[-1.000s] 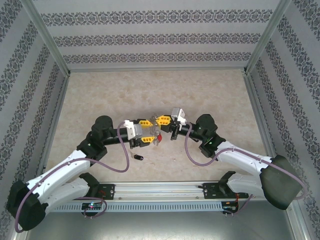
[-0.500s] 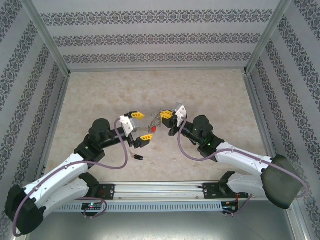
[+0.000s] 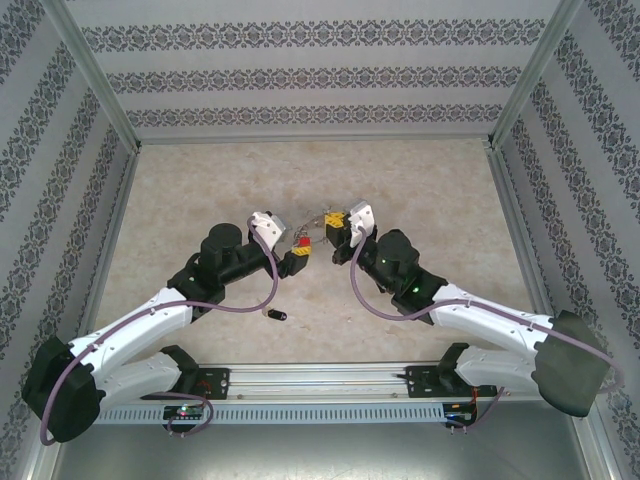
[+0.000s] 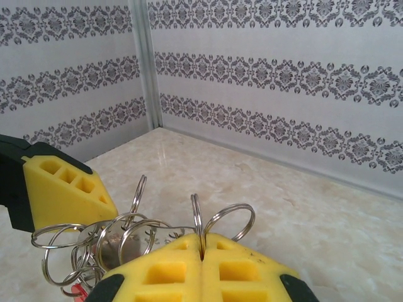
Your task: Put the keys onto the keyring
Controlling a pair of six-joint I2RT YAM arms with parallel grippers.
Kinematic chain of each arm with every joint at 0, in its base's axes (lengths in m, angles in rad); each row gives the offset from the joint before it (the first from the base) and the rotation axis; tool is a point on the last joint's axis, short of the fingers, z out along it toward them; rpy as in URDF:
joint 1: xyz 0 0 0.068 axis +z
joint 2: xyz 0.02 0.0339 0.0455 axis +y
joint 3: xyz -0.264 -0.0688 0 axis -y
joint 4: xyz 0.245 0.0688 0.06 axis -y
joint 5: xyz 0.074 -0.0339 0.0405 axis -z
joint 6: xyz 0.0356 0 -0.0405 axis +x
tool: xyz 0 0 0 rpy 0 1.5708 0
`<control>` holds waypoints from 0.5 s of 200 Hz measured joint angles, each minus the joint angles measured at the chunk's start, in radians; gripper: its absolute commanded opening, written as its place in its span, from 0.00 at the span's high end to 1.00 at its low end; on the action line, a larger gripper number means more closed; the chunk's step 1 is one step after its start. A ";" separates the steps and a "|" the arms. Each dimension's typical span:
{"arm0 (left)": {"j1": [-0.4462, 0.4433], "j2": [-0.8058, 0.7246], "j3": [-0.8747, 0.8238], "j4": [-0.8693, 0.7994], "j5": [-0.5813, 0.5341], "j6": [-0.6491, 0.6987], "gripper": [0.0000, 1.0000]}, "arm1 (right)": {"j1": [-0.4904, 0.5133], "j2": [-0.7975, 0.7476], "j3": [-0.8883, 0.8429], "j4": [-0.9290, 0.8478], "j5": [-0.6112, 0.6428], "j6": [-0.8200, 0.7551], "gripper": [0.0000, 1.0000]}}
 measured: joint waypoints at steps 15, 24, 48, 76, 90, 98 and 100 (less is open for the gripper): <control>-0.003 0.000 0.000 0.005 0.002 -0.003 0.25 | 0.007 -0.003 0.000 -0.008 0.017 0.003 1.00; -0.006 0.000 0.000 0.005 0.003 -0.003 0.26 | 0.010 -0.003 0.000 -0.010 0.023 0.004 1.00; -0.006 0.000 0.000 0.005 0.003 -0.002 0.28 | 0.015 -0.007 0.000 -0.012 0.033 0.004 1.00; -0.006 -0.022 0.000 0.005 0.003 0.013 0.27 | 0.015 -0.020 0.000 -0.016 0.033 0.003 1.00; -0.006 -0.048 -0.001 0.005 0.013 0.037 0.27 | 0.015 -0.030 0.000 -0.016 0.028 0.002 1.00; -0.006 -0.065 -0.003 0.004 0.023 0.056 0.27 | 0.015 -0.035 0.000 -0.017 0.021 -0.001 1.00; -0.006 -0.070 -0.005 0.005 0.026 0.060 0.27 | 0.015 -0.037 0.000 -0.017 0.019 -0.001 1.00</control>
